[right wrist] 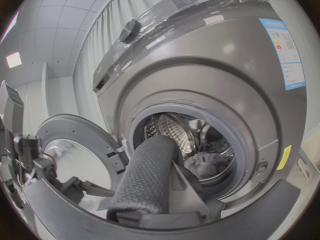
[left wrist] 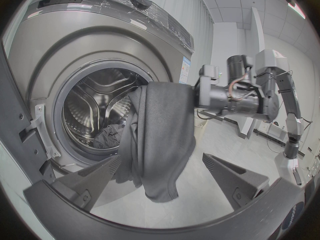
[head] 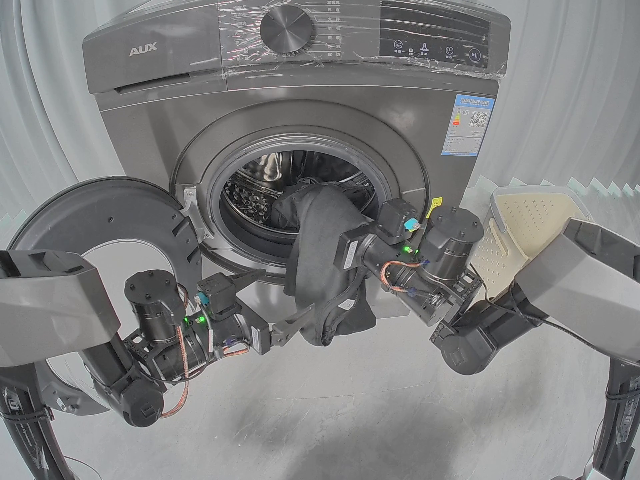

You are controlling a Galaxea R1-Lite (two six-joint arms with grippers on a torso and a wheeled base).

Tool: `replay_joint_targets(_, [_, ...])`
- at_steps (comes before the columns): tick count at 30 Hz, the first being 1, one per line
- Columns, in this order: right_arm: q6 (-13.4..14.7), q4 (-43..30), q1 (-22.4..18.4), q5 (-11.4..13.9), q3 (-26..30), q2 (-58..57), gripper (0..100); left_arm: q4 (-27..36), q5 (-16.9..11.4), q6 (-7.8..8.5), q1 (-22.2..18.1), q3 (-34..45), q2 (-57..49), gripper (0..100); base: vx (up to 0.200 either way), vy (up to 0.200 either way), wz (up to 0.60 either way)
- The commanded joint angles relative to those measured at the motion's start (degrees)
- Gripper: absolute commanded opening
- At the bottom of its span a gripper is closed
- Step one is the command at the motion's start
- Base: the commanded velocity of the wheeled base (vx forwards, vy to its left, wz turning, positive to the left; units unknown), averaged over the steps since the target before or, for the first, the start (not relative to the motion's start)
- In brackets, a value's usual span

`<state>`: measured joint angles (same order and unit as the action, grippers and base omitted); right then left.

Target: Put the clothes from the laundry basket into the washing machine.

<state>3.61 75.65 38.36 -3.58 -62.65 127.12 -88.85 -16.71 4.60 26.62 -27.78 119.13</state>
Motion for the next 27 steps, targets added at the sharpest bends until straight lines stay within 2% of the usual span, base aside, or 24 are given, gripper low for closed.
replay_joint_targets(1, [0.17, 0.02, 3.03, -0.02, 0.51, -1.09, 0, -0.01, 1.24, -0.29, 0.09, -3.33, 3.66, 100, 0.0, 0.0, 0.0])
replay_joint_targets(10, [0.43, 0.02, 5.85, -0.02, 0.86, -1.97, 0, -0.01, 2.04, -0.38, 0.27, -6.93, 6.65, 100, 0.0, 0.0, 0.0])
replay_joint_targets(27, [1.31, 1.69, 9.45, -0.02, 8.16, -4.87, 0, 0.08, 4.58, -0.64, -0.87, -15.37, 11.74, 100, 0.0, 0.0, 0.0])
